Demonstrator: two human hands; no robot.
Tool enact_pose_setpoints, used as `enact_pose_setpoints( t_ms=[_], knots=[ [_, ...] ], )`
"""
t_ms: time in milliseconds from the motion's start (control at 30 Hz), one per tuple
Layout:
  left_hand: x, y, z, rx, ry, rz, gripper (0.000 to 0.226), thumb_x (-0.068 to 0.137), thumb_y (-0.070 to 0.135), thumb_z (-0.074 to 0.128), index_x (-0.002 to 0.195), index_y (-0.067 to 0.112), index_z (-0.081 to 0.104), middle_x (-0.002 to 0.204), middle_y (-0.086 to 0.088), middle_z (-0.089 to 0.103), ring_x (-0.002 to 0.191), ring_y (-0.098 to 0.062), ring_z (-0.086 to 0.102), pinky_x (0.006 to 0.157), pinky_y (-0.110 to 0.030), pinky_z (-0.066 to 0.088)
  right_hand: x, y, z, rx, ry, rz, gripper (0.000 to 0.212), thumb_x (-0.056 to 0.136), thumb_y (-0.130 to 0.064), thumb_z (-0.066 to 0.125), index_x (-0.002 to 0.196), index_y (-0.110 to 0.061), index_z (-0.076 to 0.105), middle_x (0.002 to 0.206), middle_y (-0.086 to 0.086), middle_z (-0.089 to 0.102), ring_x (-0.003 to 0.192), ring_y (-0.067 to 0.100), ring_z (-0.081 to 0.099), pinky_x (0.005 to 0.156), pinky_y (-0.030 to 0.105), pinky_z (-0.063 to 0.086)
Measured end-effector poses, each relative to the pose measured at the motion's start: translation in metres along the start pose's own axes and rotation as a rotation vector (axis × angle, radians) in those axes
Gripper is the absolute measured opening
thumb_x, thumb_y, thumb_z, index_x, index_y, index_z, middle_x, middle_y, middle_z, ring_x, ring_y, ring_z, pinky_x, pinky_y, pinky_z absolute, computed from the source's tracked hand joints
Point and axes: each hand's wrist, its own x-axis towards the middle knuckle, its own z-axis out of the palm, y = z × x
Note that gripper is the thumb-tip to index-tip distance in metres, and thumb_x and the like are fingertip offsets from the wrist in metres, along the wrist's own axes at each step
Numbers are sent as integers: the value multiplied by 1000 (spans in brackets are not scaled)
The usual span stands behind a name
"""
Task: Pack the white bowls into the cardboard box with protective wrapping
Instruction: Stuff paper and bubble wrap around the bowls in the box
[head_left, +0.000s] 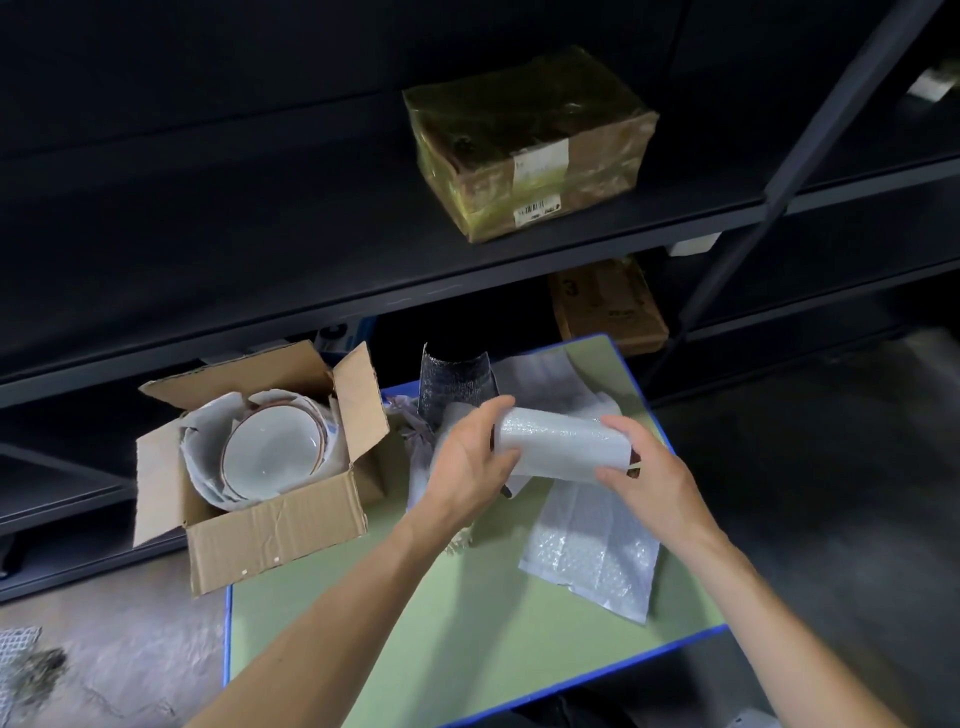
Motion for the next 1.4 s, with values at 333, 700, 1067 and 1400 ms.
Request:
enact_pose_setpoints(
  t_ms=[333,700,1067,1400],
  knots=[
    [-26,11,-7,111,151,199,9,89,21,66,98,20,69,117,6,47,107,-10,40,92,-6,29,-15,-22,3,-412,83,-414,35,81,-28,76,112,-31,60,124,-16,50,116,15,47,82,32,48],
    [-34,19,-39,-238,39,-49,17,89,44,66,98,31,58,83,14,63,79,-7,61,79,-38,53,-18,-63,2,-334,-195,-357,18,99,-34,50,81,-32,47,74,-7,57,77,15,53,73,33,43],
    [-45,22,-52,-219,-130,-10,17,78,27,78,90,32,66,85,13,66,78,-7,62,73,-29,50,-25,-74,-4,-312,-377,-290,21,89,-52,62,101,-46,47,90,-12,64,79,9,61,73,32,50],
    [-47,26,-54,9,-346,82,16,84,28,74,98,28,67,80,10,62,72,-1,57,68,-27,47,-29,-68,-4,-425,-381,-299,18,94,-32,57,84,-18,51,75,-1,59,76,22,56,71,41,46]
  ],
)
